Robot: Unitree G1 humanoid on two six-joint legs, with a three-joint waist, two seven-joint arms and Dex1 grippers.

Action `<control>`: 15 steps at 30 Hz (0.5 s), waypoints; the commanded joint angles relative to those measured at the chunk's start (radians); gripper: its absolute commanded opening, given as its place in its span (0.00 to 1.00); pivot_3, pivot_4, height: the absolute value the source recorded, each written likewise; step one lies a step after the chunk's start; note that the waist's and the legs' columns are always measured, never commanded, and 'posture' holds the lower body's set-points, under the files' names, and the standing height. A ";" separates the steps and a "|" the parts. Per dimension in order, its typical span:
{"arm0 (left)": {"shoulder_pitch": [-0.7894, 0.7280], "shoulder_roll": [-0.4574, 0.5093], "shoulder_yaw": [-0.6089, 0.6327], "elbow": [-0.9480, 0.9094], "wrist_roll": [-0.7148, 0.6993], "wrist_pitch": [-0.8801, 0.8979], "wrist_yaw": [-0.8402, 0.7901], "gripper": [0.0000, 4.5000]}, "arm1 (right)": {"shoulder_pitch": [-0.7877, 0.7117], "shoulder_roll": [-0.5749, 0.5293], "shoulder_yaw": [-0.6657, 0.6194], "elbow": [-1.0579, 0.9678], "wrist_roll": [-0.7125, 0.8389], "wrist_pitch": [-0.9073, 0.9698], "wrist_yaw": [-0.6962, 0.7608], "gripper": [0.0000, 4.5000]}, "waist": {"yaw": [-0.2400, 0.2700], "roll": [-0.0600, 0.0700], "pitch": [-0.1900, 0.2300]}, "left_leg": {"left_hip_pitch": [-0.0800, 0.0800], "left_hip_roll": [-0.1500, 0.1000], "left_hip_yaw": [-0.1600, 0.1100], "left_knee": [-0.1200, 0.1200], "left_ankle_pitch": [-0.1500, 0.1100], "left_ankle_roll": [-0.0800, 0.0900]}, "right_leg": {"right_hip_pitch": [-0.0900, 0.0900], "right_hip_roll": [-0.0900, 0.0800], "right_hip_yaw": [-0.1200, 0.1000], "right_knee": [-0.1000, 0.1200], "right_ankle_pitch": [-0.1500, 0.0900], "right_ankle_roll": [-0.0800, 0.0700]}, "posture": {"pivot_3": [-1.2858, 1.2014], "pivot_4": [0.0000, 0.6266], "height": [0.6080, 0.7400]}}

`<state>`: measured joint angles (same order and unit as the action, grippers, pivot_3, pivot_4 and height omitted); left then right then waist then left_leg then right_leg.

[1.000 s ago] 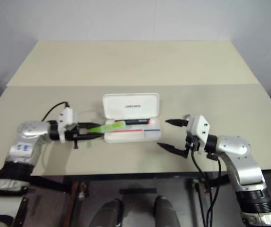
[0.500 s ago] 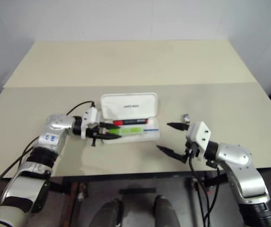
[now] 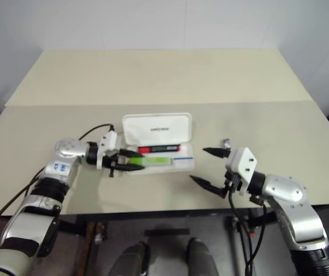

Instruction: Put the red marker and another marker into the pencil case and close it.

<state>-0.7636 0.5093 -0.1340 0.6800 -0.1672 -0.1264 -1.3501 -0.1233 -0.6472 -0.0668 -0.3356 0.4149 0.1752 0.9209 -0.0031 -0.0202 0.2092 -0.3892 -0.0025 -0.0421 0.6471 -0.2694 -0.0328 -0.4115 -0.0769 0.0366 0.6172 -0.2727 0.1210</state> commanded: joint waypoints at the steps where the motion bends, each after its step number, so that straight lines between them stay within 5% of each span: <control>1: -0.015 0.001 0.016 -0.011 -0.016 0.005 -0.024 0.70 | -0.019 -0.003 -0.020 -0.031 0.020 -0.002 -0.005 1.00 | 0.000 0.000 0.000 | 0.000 0.000 0.000 0.000 0.000 0.000 | 0.000 0.000 0.000 0.000 0.000 0.000 | 0.52 0.24 1.00; 5: -0.020 -0.011 0.029 -0.018 -0.033 -0.005 -0.032 1.00 | -0.027 -0.001 -0.018 -0.024 0.018 -0.004 -0.003 1.00 | 0.000 0.000 0.000 | 0.000 0.000 0.000 0.000 0.000 0.000 | 0.000 0.000 0.000 0.000 0.000 0.000 | 0.52 0.24 1.00; 15: -0.025 -0.023 0.053 -0.043 -0.071 -0.030 -0.076 1.00 | -0.016 0.054 -0.039 -0.051 0.019 0.031 -0.112 1.00 | 0.000 0.000 0.000 | 0.000 0.000 0.000 0.000 0.000 0.000 | 0.000 0.000 0.000 0.000 0.000 0.000 | 0.52 0.24 1.00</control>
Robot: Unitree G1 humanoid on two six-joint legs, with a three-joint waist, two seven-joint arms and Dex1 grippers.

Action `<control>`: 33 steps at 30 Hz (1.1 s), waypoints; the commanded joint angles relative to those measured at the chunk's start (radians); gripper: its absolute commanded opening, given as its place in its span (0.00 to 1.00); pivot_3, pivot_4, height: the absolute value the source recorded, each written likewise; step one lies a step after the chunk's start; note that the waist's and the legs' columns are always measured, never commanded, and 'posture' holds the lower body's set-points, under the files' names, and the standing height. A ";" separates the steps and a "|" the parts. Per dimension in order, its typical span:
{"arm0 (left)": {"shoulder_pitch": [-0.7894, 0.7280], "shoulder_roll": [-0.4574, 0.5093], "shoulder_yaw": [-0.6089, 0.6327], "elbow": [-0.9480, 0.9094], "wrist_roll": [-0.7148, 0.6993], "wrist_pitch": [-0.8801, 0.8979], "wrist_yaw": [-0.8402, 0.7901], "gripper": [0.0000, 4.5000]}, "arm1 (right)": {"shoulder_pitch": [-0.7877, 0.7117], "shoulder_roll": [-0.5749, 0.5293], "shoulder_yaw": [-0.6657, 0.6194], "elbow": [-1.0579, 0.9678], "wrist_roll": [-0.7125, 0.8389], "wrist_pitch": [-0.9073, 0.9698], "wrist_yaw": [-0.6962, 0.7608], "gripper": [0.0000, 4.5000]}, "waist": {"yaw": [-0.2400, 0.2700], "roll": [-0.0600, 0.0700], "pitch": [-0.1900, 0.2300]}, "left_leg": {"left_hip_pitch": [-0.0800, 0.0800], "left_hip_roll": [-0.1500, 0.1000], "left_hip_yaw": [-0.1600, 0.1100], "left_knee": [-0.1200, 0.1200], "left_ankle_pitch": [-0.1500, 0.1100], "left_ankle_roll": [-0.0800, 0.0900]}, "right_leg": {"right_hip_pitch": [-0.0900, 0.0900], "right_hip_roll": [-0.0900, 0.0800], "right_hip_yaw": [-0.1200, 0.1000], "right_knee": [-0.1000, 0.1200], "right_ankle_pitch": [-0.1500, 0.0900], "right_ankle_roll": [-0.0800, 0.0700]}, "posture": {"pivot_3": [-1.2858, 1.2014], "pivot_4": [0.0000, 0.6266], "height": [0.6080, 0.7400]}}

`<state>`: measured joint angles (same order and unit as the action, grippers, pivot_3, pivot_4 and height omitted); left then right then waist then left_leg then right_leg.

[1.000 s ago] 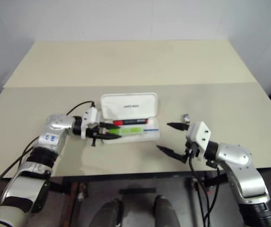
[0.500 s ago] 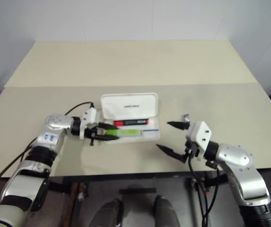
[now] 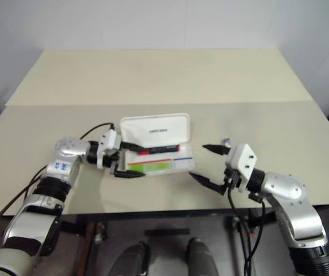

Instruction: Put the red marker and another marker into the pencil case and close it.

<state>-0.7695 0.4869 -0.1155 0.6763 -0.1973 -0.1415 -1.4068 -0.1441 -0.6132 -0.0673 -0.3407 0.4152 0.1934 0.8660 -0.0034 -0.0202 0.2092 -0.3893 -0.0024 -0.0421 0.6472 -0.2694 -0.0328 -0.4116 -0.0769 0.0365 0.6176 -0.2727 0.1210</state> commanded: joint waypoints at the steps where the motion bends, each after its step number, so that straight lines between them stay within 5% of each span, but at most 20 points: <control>1: -0.019 0.000 0.038 -0.043 -0.045 -0.018 -0.022 1.00 | 0.008 0.027 -0.043 -0.050 0.018 0.018 -0.072 1.00 | 0.001 0.000 0.000 | 0.000 0.000 0.000 0.000 0.000 0.000 | 0.000 0.000 0.000 0.000 0.000 0.000 | 0.52 0.24 1.00; 19: 0.146 0.087 0.171 -0.374 -0.181 0.177 0.058 1.00 | 0.043 0.221 -0.140 -0.029 -0.153 0.104 -0.561 1.00 | 0.000 0.000 0.000 | 0.001 0.000 -0.001 0.000 0.001 0.000 | 0.000 0.000 0.001 0.002 0.000 -0.001 | 0.52 0.24 1.00; 33: 0.190 0.177 0.229 -0.484 -0.208 0.235 0.128 1.00 | -0.104 0.318 -0.095 0.147 -0.190 0.190 -0.673 1.00 | -0.017 0.000 0.000 | 0.001 0.000 0.000 -0.002 0.001 0.000 | -0.001 0.000 0.001 0.002 -0.001 -0.002 | 0.52 0.24 1.00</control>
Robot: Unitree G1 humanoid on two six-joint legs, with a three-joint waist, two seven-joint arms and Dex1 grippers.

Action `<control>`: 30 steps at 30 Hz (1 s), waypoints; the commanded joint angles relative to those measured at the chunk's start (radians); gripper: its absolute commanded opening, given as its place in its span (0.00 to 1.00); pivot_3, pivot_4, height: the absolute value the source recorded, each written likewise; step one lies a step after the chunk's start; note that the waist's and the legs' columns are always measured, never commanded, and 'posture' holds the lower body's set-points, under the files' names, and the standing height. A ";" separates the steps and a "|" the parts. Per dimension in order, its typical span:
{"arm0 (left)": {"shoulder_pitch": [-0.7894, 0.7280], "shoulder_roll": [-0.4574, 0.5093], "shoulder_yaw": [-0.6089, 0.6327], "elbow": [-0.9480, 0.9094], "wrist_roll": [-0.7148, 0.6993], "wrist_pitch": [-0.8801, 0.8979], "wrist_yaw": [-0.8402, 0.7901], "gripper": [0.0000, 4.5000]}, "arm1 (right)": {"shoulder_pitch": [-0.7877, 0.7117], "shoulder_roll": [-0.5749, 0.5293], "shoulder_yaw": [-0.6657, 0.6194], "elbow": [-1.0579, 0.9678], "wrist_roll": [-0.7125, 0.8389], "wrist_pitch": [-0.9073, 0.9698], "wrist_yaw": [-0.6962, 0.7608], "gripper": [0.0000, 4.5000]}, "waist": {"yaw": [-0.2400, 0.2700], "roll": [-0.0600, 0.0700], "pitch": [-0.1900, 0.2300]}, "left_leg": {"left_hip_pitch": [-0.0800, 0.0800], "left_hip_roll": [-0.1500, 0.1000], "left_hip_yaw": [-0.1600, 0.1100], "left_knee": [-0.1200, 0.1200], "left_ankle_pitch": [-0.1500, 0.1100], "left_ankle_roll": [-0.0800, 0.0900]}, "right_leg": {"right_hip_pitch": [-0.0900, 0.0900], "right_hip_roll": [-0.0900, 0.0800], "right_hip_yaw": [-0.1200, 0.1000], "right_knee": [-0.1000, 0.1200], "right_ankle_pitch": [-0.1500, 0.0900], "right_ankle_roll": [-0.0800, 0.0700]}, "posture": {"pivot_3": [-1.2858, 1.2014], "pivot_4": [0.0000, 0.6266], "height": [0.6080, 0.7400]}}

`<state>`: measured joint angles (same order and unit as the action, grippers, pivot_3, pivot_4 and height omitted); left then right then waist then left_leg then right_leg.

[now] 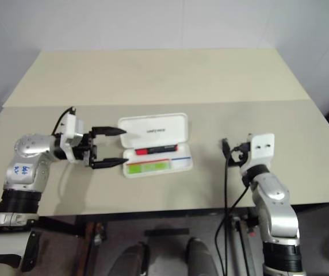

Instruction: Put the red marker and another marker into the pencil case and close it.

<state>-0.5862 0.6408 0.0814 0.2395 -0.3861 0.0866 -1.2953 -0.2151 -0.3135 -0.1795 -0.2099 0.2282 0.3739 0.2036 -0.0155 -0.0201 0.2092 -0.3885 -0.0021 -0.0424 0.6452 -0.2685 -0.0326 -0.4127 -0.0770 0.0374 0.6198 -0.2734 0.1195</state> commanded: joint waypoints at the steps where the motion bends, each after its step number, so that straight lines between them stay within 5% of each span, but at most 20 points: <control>1: 0.010 0.030 0.034 -0.054 -0.021 0.009 0.020 1.00 | -0.048 0.030 0.028 0.039 -0.008 0.013 -0.015 1.00 | -0.007 0.000 0.000 | 0.000 0.000 0.000 0.000 0.000 0.000 | 0.000 0.000 0.000 0.000 0.000 0.000 | 0.52 0.24 1.00; 15: 0.052 0.078 0.062 -0.134 -0.040 0.049 0.050 1.00 | -0.142 0.062 0.035 0.327 -0.088 -0.089 -0.063 1.00 | -0.013 0.000 0.000 | 0.000 0.000 0.000 0.000 0.000 0.000 | 0.000 0.000 0.000 0.000 0.000 0.000 | 0.52 0.24 1.00; 27: 0.060 0.084 0.058 -0.131 -0.041 0.045 0.049 1.00 | -0.165 0.048 0.052 0.339 -0.082 -0.097 -0.021 0.09 | -0.014 0.000 0.000 | 0.001 0.000 0.000 0.000 0.000 0.000 | 0.001 0.000 0.001 0.000 0.000 0.000 | 0.52 0.24 1.00; 30: 0.059 0.082 0.053 -0.127 -0.039 0.043 0.045 1.00 | -0.170 0.025 0.064 0.330 -0.073 -0.102 0.032 0.09 | -0.014 0.000 0.000 | 0.001 0.000 0.000 0.000 0.000 0.000 | 0.001 0.000 0.001 0.000 0.000 0.000 | 0.52 0.24 1.00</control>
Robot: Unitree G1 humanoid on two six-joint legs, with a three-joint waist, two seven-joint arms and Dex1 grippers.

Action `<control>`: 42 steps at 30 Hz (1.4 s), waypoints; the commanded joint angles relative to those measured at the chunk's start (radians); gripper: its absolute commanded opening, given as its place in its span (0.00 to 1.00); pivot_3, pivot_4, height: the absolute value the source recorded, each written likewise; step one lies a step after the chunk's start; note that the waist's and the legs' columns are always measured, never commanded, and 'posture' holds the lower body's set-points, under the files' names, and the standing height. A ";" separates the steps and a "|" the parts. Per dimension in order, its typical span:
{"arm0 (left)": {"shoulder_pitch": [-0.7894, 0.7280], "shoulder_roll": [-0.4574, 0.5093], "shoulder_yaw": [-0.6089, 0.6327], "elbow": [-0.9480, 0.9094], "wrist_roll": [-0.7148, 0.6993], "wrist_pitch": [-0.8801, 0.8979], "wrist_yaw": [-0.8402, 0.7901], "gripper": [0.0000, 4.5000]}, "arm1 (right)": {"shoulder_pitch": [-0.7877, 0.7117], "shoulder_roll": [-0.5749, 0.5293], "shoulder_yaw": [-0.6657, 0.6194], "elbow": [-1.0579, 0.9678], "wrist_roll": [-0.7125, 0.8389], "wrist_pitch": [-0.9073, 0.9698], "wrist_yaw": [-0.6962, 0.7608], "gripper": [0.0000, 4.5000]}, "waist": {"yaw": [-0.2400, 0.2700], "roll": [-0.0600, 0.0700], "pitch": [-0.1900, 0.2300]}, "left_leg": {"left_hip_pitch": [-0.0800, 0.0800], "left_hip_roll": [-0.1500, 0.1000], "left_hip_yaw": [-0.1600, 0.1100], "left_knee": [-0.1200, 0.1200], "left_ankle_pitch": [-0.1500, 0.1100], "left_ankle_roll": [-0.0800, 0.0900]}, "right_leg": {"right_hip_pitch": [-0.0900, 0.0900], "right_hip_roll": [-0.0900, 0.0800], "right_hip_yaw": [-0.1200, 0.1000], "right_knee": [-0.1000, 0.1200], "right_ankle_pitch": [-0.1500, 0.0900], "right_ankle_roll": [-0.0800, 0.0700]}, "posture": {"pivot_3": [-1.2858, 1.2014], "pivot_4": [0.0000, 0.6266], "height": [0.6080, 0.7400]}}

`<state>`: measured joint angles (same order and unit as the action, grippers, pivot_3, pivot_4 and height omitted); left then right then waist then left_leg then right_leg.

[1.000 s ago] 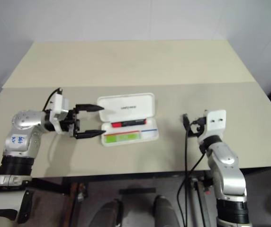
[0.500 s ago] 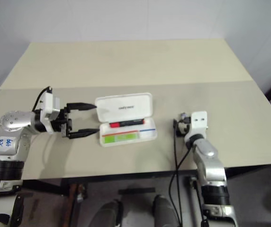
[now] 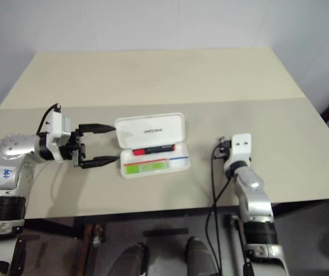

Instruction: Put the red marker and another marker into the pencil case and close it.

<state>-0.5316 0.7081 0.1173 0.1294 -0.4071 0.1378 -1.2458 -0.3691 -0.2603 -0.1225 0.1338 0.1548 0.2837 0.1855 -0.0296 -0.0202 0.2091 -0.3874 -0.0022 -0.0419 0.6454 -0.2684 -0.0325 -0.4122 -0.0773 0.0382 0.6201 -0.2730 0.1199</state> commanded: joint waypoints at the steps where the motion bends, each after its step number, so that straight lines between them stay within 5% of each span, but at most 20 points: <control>1: 0.003 0.014 0.016 -0.014 -0.016 -0.009 -0.005 1.00 | -0.019 -0.043 0.015 -0.018 0.007 -0.020 0.086 0.09 | 0.000 0.000 0.000 | 0.000 0.000 0.000 0.000 0.000 0.000 | 0.000 0.000 0.000 0.000 0.000 0.000 | 0.52 0.24 1.00; 6: -0.003 0.009 0.001 0.004 -0.008 -0.022 -0.021 1.00 | -0.082 -0.232 0.089 -0.045 0.099 -0.118 0.546 0.09 | -0.002 0.001 0.001 | 0.000 0.000 0.001 0.000 0.000 0.000 | 0.000 0.000 0.000 -0.001 0.000 0.000 | 0.52 0.24 1.00; 14: 0.010 0.003 -0.002 0.007 -0.010 -0.031 -0.024 1.00 | -0.220 -0.332 0.186 0.073 0.157 -0.233 1.004 0.09 | -0.002 0.001 0.001 | 0.000 0.001 0.001 0.000 0.000 0.000 | 0.000 0.001 0.000 -0.001 0.000 0.001 | 0.52 0.24 1.00; 24: 0.037 0.012 0.005 -0.021 -0.016 -0.029 -0.019 1.00 | -0.383 -0.234 0.299 0.358 0.070 -0.448 1.202 0.09 | 0.000 0.000 0.001 | -0.001 0.001 0.001 0.000 -0.001 -0.001 | -0.001 0.001 -0.001 -0.001 0.000 0.000 | 0.52 0.24 1.00; 42: 0.073 0.022 0.024 -0.067 -0.022 -0.018 0.006 1.00 | -0.466 -0.212 0.292 0.570 0.027 -0.561 1.268 0.09 | -0.001 0.001 0.001 | 0.000 0.001 0.001 0.000 -0.001 -0.001 | -0.001 0.000 -0.001 0.000 0.000 0.000 | 0.52 0.24 1.00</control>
<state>-0.4573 0.7111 0.1144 0.0892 -0.4075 0.1216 -1.2446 -0.8131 -0.4705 0.1902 0.7031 0.1782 -0.2610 1.4441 -0.0308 -0.0196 0.2098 -0.3879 -0.0016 -0.0414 0.6452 -0.2691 -0.0335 -0.4132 -0.0773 0.0376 0.6197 -0.2732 0.1201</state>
